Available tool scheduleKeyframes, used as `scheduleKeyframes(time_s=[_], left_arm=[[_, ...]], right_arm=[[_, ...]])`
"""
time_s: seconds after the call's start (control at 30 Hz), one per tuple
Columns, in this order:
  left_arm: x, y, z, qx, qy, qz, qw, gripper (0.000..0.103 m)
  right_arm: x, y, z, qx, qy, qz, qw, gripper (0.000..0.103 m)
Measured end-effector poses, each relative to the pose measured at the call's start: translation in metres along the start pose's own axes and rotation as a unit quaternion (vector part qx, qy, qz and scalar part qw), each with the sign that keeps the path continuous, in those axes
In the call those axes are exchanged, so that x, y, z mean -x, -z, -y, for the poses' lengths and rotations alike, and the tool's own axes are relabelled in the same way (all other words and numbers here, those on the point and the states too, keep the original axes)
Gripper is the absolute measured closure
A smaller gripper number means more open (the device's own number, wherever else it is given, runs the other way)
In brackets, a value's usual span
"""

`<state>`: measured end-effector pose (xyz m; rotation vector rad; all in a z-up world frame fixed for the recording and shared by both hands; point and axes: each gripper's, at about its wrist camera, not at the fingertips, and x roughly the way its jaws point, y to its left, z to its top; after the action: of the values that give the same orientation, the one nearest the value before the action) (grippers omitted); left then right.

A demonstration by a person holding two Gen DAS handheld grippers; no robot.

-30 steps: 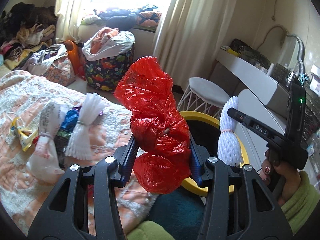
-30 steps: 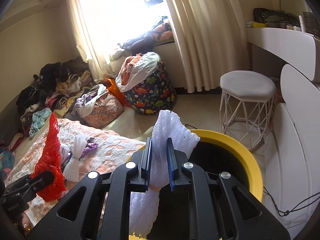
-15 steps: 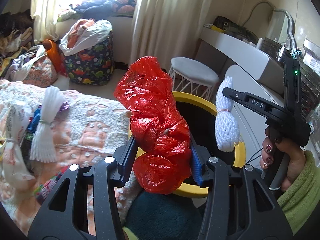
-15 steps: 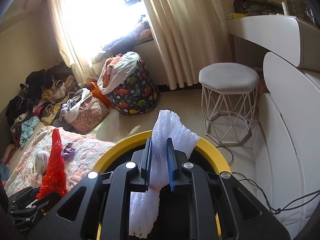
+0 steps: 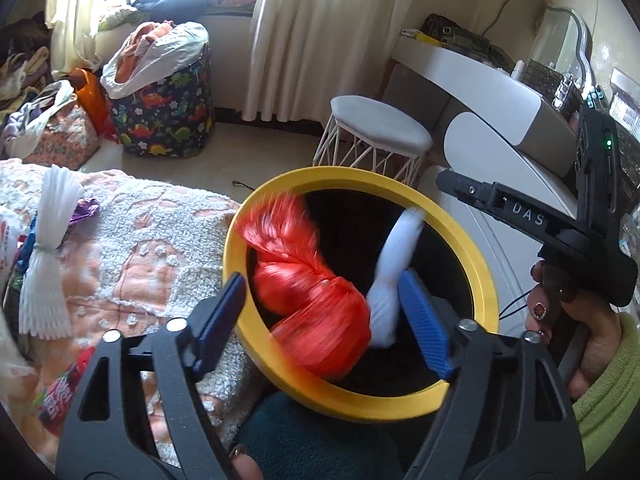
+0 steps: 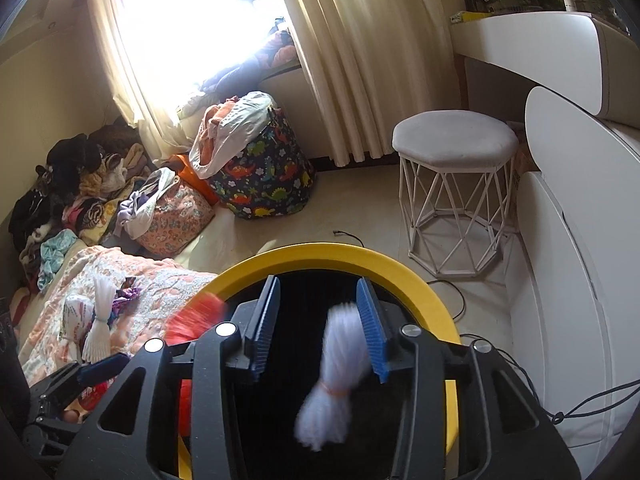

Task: Collect trash
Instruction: 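Carry both items over the yellow bin and open both tools to drop them, then move both open tools back over the trash on the bed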

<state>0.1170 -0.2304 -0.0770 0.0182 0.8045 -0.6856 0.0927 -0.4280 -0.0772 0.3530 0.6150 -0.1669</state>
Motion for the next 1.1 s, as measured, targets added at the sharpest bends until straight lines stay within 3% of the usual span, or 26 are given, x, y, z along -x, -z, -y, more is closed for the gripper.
scheduleKeyframes(time_s=[0.17,0.43,0.83,1.1], left_arm=[[0.014,0.001,-0.009,0.02,-0.015,0.024,0.9994,0.012],[0.045,0.006,-0.026,0.036,-0.057,0.067,0.9955,0.011],[0.091,0.011,-0.064,0.048,-0.127,0.113,0.9843,0.011],[0.11,0.019,-0.09,0.074,-0.145,0.125,0.9787,0.011]], right_arm=[[0.001,0.0,-0.009,0.004,-0.008,0.005,1.0,0.055],[0.009,0.001,-0.036,0.034,-0.032,0.016,0.999,0.043],[0.02,0.006,-0.075,0.06,-0.064,0.017,0.996,0.039],[0.023,0.016,-0.107,0.093,-0.085,0.009,0.992,0.038]])
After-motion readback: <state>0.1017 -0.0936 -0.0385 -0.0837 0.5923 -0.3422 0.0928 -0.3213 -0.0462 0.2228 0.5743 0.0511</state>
